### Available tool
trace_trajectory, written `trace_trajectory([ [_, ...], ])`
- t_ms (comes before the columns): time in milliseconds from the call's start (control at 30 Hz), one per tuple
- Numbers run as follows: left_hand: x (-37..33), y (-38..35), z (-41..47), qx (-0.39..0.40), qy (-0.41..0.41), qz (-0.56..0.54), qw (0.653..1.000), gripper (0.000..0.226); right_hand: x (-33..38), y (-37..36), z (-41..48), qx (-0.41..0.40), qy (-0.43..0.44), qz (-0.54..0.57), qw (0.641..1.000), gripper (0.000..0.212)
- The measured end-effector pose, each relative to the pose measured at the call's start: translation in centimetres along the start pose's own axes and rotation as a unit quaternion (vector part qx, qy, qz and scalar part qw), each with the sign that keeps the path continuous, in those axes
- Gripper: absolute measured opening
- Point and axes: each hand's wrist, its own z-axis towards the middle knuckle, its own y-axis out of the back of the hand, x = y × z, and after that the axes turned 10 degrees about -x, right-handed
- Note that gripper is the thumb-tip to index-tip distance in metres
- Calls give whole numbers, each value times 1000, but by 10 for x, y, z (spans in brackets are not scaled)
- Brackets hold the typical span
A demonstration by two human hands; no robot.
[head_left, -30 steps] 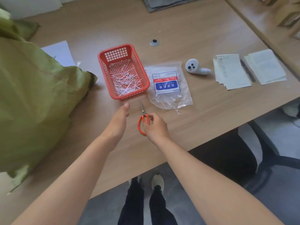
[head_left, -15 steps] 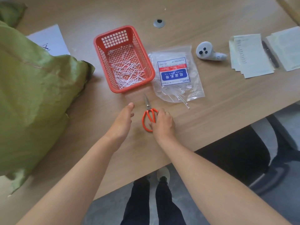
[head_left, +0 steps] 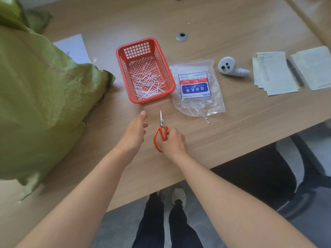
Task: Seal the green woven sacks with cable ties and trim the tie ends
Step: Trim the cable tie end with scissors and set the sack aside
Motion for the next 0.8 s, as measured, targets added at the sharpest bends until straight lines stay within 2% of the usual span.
trace_trajectory([
  [100, -13, 11, -17, -19, -23, -27, 999, 56, 22, 12, -12, 8, -8, 156, 988, 9],
  [267, -41, 39, -53, -62, -72, -74, 993, 53, 62, 34, -34, -19, 7, 288, 957, 17],
  [500, -80, 88, -110, -101, -141, -140, 975, 47, 133, 78, -82, 10, 93, 369, 925, 22],
  [633, -98, 120, -136, -119, -189, -202, 954, 43, 172, 91, -109, 24, 151, 374, 915, 25],
  [733, -107, 144, -154, -144, -212, -222, 941, 65, 202, 97, -128, 16, 199, 354, 914, 28],
  [800, -112, 161, -164, -167, -231, -234, 930, 67, 219, 99, -139, 20, 219, 351, 910, 25],
])
